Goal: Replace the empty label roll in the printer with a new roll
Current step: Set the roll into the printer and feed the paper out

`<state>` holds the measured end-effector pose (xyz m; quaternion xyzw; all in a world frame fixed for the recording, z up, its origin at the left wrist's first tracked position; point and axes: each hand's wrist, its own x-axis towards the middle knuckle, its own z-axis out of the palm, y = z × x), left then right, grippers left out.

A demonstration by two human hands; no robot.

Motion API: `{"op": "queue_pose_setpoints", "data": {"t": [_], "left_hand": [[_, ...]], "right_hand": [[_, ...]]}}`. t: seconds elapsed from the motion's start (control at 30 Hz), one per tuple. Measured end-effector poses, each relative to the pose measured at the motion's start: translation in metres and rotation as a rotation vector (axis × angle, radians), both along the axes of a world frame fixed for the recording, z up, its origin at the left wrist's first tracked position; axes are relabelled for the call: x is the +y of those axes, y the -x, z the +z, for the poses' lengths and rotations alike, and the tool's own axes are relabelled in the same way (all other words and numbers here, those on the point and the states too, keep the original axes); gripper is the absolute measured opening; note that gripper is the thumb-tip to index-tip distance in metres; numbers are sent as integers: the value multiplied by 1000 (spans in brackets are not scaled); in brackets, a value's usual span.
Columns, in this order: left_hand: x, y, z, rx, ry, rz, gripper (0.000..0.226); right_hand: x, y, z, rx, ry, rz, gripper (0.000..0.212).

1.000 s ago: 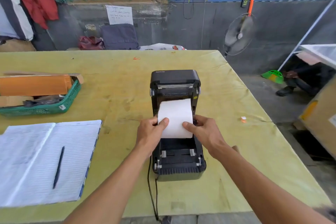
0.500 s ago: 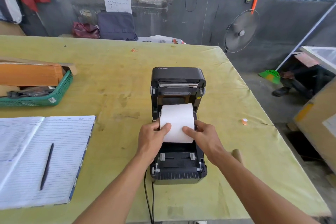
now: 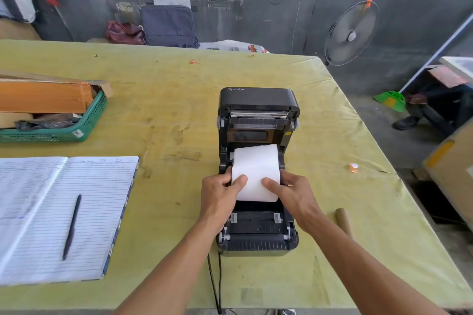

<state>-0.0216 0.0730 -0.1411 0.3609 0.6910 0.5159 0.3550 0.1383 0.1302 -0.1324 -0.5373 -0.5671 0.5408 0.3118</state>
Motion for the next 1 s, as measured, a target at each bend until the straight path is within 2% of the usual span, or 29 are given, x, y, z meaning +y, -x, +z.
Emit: {"op": "queue_pose_setpoints", "data": {"t": [0.23, 0.43, 0.7, 1.0], "left_hand": [[4, 2, -5, 12, 35, -15, 31], [3, 6, -6, 60, 30, -43, 28], [0, 2, -3, 19, -2, -21, 8], [5, 4, -7, 33, 38, -10, 26]], "right_hand": [[-1, -3, 1, -35, -32, -12, 39], [-8, -3, -9, -40, -30, -36, 39], [-7, -2, -3, -73, -107, -14, 41], [0, 0, -3, -97, -107, -24, 42]]}}
